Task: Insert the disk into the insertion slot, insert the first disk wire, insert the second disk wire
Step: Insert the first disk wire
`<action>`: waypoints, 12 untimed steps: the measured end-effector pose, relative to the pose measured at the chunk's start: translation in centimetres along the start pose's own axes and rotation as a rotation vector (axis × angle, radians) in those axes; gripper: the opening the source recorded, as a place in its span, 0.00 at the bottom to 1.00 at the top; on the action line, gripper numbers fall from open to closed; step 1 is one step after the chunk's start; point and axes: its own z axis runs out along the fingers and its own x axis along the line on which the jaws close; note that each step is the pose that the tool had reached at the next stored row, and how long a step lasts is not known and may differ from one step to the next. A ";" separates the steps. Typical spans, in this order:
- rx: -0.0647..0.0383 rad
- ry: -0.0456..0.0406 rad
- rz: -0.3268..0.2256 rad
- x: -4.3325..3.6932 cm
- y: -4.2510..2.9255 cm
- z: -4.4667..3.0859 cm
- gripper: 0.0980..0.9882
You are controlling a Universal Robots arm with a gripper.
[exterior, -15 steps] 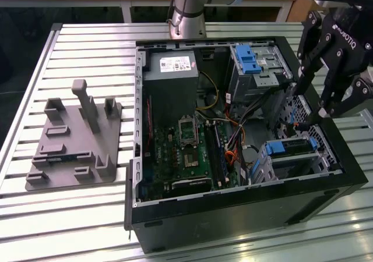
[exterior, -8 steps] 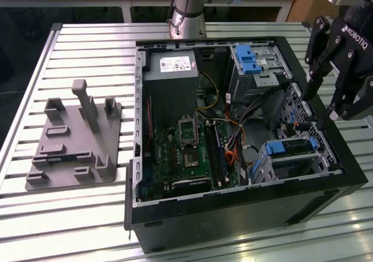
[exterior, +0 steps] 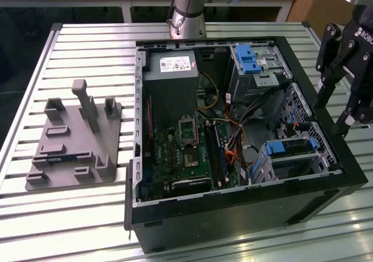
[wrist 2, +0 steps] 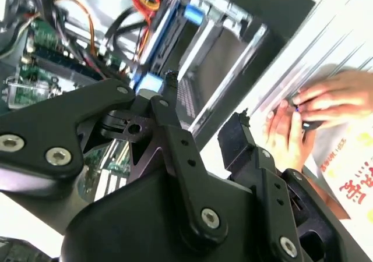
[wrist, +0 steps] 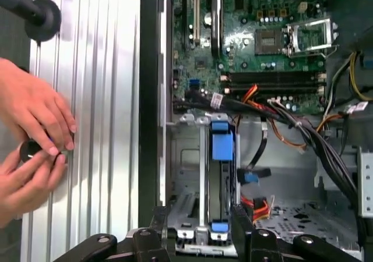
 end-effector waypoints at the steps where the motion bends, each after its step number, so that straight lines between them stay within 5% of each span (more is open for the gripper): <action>1: 0.000 0.0000 0.000 -0.16 -0.42 0.14 0.52; 5: 0.000 -0.0001 0.000 -0.93 -1.35 0.73 0.52; 12: -0.001 -0.0004 0.002 -2.80 -1.55 1.77 0.52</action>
